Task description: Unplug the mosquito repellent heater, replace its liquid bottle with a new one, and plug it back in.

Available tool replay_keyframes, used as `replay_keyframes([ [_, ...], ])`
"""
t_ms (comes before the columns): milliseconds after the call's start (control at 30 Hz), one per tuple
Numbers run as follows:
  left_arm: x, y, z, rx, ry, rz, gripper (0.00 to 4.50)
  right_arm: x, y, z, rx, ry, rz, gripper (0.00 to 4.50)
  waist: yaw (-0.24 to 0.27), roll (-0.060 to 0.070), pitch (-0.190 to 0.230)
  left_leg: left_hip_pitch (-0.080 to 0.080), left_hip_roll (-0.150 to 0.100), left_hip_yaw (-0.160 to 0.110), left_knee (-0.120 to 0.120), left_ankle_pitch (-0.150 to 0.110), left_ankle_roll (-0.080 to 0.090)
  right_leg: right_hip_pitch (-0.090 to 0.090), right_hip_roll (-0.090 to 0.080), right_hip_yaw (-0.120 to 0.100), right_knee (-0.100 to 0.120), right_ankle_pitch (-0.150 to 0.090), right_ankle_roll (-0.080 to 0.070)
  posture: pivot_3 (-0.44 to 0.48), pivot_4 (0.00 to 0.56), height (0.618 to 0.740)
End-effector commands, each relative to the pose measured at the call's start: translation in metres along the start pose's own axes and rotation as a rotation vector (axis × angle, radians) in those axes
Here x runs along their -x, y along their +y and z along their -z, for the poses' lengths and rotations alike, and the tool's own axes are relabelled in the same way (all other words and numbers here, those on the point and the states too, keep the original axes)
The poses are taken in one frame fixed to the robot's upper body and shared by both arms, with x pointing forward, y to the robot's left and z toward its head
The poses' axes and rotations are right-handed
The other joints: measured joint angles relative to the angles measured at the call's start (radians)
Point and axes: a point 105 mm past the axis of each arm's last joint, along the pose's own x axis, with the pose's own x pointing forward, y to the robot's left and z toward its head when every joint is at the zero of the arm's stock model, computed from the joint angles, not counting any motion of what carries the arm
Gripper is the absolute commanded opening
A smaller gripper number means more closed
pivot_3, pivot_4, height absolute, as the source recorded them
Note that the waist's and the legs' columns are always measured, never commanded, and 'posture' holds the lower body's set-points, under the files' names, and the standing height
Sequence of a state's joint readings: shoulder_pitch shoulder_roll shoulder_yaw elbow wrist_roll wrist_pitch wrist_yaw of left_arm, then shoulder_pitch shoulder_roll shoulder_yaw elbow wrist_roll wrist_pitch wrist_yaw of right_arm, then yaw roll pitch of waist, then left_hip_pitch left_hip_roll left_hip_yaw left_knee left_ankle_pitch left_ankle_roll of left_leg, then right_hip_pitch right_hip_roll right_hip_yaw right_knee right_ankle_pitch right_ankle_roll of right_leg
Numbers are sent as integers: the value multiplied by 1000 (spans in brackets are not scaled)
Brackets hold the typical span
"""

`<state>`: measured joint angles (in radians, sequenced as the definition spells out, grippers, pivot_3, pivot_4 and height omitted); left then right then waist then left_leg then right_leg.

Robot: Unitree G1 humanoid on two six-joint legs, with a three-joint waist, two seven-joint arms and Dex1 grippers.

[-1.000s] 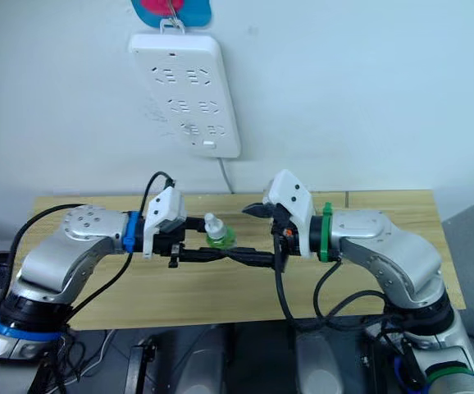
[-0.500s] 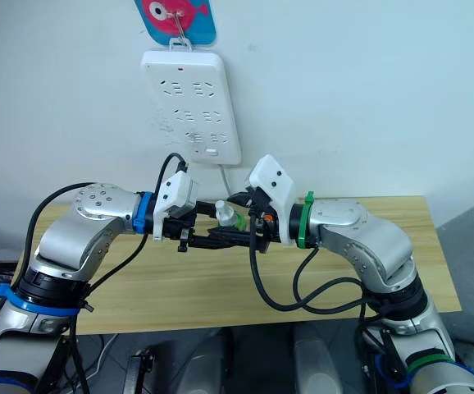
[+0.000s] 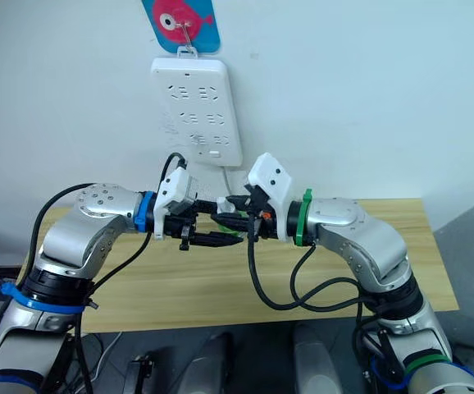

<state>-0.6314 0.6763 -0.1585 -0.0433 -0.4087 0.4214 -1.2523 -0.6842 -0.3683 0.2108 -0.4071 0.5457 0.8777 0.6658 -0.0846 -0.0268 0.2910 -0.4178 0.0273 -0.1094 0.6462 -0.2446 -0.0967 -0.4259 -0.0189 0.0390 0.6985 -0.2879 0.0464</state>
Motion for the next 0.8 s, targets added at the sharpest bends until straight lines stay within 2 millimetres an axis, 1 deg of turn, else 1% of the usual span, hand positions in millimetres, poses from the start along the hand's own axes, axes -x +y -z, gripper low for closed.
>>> replay_keyframes([
  [33,9,11,0,-59,6,-79,3949,6,2,-18,16,-85,-21,1091,-1,0,-5,0,0,0,0,0,0,0,0,0,0,0,0,-96,160,725],
  [100,8,9,-1,-23,-28,-75,4500,7,1,-22,5,-104,-23,1091,-2,0,-8,1,0,0,0,0,0,0,0,0,1,0,0,-97,160,725],
  [267,4,1,-19,126,-176,-38,4500,8,2,-28,-12,-131,-44,1091,-4,0,-10,1,0,0,0,0,0,0,0,1,2,0,0,-94,161,725],
  [433,4,-2,-27,182,-218,-18,4500,9,6,-29,-25,-135,-70,1091,-5,0,-14,1,0,0,0,1,0,0,0,1,2,0,0,-91,160,725],
  [533,3,-3,-29,194,-217,-5,4500,8,8,-30,-28,-139,-80,1091,-5,0,-16,2,0,0,1,1,0,0,0,1,4,0,0,-90,160,725],
  [567,3,-4,-28,195,-215,-3,4112,8,8,-30,-28,-140,-81,1091,-5,0,-16,2,0,0,2,1,0,0,0,1,5,0,0,-89,161,725],
  [633,2,-5,-28,198,-211,3,3669,8,9,-31,-29,-143,-84,1091,-5,0,-16,2,0,0,3,1,0,0,0,1,6,0,0,-89,161,725],
  [700,1,-5,-28,199,-211,3,2969,7,10,-32,-29,-144,-89,1091,-5,0,-16,2,0,0,4,1,0,0,0,1,7,0,0,-88,162,725],
  [767,-1,-5,-28,194,-215,1,2421,7,11,-31,-29,-141,-97,1091,-4,0,-17,2,0,0,4,1,0,0,0,1,8,0,0,-87,162,725],
  [800,-1,-5,-29,191,-220,-1,2345,7,12,-30,-30,-136,-104,1091,-4,0,-17,2,0,0,4,1,0,0,0,1,8,0,0,-89,163,725],
])
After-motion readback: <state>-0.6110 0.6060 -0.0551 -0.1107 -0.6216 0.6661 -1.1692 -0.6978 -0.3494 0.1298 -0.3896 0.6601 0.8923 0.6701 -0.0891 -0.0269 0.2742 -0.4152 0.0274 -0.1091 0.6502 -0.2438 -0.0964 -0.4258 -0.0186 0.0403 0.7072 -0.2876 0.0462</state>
